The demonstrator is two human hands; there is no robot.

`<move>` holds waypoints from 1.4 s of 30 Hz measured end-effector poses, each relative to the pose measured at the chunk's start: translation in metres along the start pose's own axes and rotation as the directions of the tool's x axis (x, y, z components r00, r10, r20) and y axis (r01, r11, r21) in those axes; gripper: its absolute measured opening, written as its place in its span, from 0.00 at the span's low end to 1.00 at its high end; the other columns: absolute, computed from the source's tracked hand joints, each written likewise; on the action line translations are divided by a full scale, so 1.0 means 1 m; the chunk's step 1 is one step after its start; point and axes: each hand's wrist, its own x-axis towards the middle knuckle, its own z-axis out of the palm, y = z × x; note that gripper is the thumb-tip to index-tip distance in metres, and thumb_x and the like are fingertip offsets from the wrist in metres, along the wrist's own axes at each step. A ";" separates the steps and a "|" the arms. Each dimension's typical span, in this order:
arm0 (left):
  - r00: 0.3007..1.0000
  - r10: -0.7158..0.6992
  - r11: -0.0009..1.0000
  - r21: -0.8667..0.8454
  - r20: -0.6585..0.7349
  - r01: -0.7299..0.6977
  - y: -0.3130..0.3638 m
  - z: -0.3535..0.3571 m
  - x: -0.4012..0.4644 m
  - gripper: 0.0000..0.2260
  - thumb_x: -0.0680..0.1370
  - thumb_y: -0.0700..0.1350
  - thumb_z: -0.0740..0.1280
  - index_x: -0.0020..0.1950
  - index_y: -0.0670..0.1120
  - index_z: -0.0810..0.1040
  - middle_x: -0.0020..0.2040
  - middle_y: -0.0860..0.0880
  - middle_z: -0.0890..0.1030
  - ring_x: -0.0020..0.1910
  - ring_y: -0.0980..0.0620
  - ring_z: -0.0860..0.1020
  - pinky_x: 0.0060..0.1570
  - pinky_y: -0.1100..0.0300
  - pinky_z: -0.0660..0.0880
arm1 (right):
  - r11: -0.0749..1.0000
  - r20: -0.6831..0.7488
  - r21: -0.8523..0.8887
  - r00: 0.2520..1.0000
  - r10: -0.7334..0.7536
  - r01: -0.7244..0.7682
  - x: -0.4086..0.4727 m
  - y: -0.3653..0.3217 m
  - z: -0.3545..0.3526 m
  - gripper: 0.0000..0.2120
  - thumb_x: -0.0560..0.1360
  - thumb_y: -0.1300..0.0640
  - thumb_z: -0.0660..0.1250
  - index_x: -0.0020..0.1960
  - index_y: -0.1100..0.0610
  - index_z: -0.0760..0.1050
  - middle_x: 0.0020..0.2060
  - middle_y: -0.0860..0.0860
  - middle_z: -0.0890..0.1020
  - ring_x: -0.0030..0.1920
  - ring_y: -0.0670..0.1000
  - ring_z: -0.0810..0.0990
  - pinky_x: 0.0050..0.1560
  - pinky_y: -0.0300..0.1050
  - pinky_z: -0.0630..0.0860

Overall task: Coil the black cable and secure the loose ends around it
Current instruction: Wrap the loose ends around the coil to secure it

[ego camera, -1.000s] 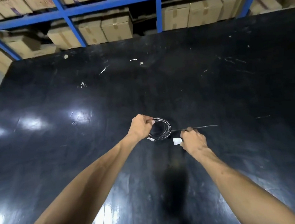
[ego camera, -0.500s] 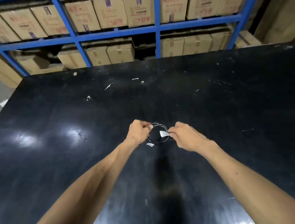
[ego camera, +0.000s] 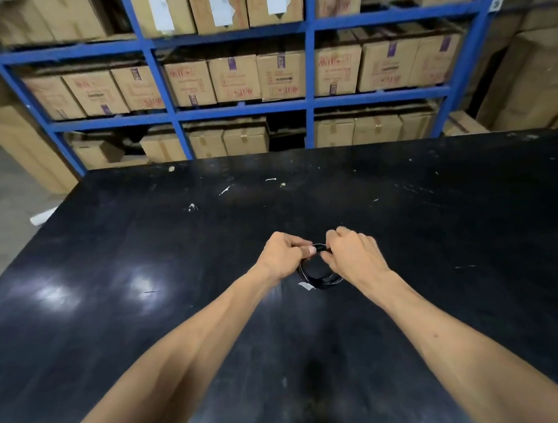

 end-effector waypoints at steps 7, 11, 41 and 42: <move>0.997 0.060 0.997 0.055 0.054 -0.062 0.021 0.005 -0.002 0.04 0.74 0.41 0.73 0.41 0.46 0.87 0.36 0.46 0.83 0.37 0.53 0.76 0.46 0.55 0.74 | 0.996 -0.113 0.022 0.991 -0.078 0.081 -0.012 0.011 -0.018 0.13 0.78 0.53 0.69 0.59 0.58 0.74 0.52 0.56 0.76 0.42 0.62 0.83 0.33 0.49 0.68; 0.994 0.076 0.996 0.037 0.075 -0.079 0.030 0.014 0.001 0.06 0.74 0.39 0.72 0.43 0.49 0.87 0.38 0.42 0.86 0.37 0.53 0.79 0.48 0.54 0.79 | 0.993 -0.134 -0.022 0.984 -0.119 0.118 -0.013 0.017 -0.017 0.08 0.76 0.59 0.71 0.50 0.64 0.77 0.43 0.59 0.80 0.34 0.66 0.82 0.29 0.51 0.68; 0.973 -0.101 0.904 -0.388 0.208 0.177 0.001 0.003 0.021 0.19 0.70 0.42 0.77 0.61 0.44 0.82 0.50 0.46 0.85 0.50 0.49 0.80 0.57 0.52 0.75 | 0.761 0.155 0.615 0.978 0.142 -0.208 0.030 0.056 -0.023 0.15 0.74 0.65 0.63 0.55 0.49 0.71 0.39 0.48 0.84 0.47 0.51 0.82 0.47 0.50 0.79; 0.966 -0.114 0.901 -0.387 0.230 0.198 -0.003 0.001 0.021 0.19 0.71 0.42 0.76 0.61 0.46 0.81 0.52 0.47 0.86 0.52 0.50 0.80 0.58 0.53 0.74 | 0.724 0.140 0.644 0.969 0.205 -0.247 0.029 0.060 -0.018 0.13 0.74 0.65 0.63 0.52 0.49 0.71 0.39 0.50 0.85 0.46 0.52 0.82 0.44 0.47 0.78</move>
